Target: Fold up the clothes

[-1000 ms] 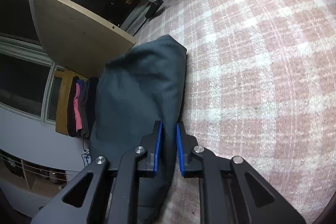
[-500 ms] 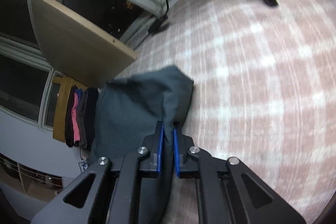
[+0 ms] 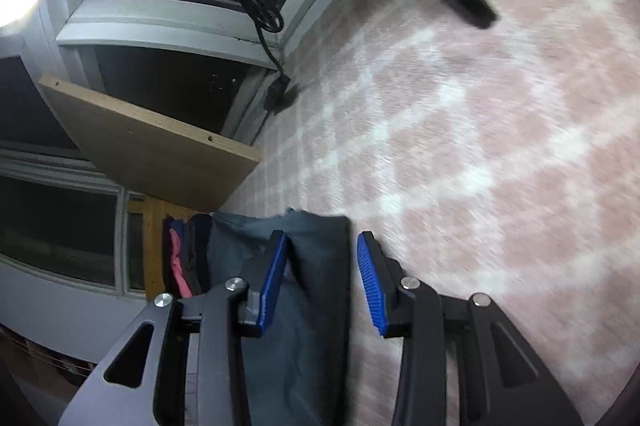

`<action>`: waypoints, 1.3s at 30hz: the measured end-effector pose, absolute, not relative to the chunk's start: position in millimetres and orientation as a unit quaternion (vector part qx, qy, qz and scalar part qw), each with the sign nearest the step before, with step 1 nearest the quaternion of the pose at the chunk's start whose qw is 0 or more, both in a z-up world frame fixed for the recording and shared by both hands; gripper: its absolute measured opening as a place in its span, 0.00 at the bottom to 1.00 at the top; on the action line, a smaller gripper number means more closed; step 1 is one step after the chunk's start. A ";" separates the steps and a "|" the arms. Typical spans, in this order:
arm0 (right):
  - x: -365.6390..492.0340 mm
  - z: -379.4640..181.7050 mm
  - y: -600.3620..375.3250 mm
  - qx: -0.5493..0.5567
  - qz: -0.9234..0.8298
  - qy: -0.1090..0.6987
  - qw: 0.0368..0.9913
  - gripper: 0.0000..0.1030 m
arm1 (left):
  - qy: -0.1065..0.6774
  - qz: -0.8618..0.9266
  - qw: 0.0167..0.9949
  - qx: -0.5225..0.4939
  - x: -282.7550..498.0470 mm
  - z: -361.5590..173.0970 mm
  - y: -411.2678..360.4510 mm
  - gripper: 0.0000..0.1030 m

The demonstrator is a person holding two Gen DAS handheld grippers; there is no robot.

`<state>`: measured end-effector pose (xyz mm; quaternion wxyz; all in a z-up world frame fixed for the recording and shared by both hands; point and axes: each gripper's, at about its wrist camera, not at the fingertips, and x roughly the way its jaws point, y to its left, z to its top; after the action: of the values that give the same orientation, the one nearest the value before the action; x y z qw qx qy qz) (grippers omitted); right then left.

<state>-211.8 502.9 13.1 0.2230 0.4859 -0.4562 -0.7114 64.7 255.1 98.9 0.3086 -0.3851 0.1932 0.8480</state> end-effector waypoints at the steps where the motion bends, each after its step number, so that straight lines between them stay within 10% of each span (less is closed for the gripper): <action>1: -215.1 19.2 496.0 0.487 -0.721 -0.439 0.226 0.12 | 0.194 0.847 0.311 -0.385 65.2 98.8 255.5 0.01; 17: -219.7 16.2 509.1 0.503 -0.728 -0.425 0.188 0.23 | 0.234 0.835 0.331 -0.372 100.4 101.3 256.5 0.02; 20: -220.0 12.8 502.1 0.513 -0.720 -0.423 0.200 0.30 | 0.244 0.846 0.322 -0.348 100.2 108.8 259.5 0.08; 23: -218.2 14.9 492.0 0.512 -0.729 -0.408 0.203 0.30 | 0.276 0.844 0.306 -0.343 92.1 96.9 268.3 0.34; 25: -219.4 20.5 481.2 0.512 -0.746 -0.378 0.195 0.19 | 0.294 0.826 0.307 -0.370 84.6 77.8 273.6 0.01; 31: -217.8 29.3 478.4 0.516 -0.765 -0.337 0.185 0.19 | 0.294 0.786 0.359 -0.409 103.7 73.4 268.2 0.00; 39: -177.3 50.2 477.6 0.506 -0.772 -0.324 0.208 0.26 | 0.277 0.838 0.291 -0.369 52.0 93.2 239.7 0.31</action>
<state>-177.3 477.6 50.2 0.2076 0.5063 -0.3244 -0.7716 52.0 239.7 93.2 0.2907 -0.3692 0.2771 0.8381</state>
